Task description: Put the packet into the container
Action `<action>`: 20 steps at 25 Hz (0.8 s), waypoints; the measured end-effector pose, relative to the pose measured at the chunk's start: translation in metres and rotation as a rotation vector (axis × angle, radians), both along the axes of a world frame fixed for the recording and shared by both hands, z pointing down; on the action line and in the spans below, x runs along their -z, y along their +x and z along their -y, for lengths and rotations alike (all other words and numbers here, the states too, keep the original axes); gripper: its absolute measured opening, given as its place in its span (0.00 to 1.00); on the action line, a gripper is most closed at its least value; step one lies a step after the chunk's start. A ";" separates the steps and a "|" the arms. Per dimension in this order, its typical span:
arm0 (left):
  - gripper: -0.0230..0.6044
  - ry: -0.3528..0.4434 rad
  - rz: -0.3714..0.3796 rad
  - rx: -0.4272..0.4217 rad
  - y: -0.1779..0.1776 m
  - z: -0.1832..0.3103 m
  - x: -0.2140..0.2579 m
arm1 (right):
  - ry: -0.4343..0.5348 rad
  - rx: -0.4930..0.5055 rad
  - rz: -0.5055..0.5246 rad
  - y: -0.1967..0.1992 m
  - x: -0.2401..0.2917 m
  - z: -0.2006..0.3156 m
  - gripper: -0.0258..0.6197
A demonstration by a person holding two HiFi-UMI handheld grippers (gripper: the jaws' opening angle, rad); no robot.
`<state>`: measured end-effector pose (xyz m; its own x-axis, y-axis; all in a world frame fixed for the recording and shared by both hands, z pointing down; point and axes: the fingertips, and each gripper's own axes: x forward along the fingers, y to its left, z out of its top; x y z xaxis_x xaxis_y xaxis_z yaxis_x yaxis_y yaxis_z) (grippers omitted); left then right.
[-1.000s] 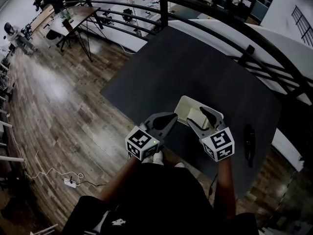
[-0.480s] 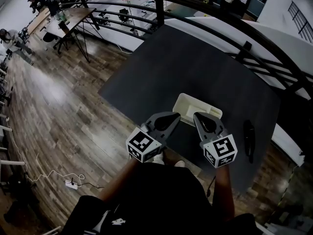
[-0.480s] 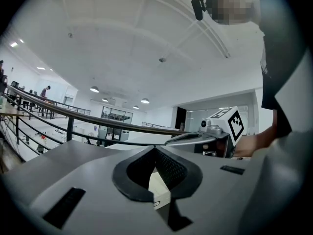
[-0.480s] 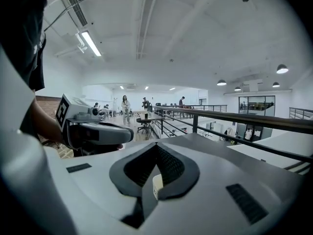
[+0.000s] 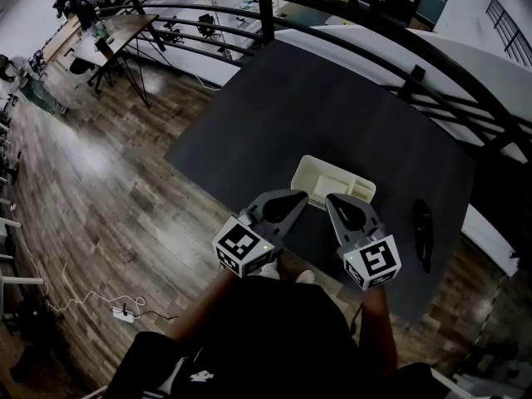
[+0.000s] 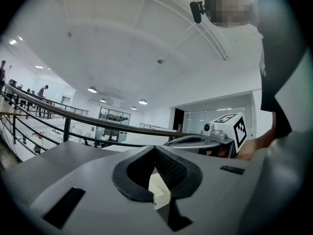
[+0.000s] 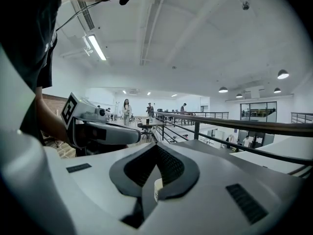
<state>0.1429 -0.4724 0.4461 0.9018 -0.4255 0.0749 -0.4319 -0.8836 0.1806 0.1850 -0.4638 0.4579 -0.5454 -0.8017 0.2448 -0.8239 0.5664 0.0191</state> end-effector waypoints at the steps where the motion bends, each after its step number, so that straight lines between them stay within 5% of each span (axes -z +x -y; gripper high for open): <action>1: 0.04 0.000 0.000 0.000 0.000 -0.001 0.000 | 0.003 -0.001 0.000 0.000 0.000 -0.001 0.04; 20: 0.04 0.027 -0.007 0.018 0.003 -0.002 0.005 | 0.003 0.000 0.035 0.002 0.002 -0.005 0.04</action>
<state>0.1456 -0.4709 0.4411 0.8945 -0.4435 0.0570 -0.4467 -0.8804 0.1596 0.1872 -0.4583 0.4561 -0.5536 -0.8024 0.2228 -0.8241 0.5665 -0.0077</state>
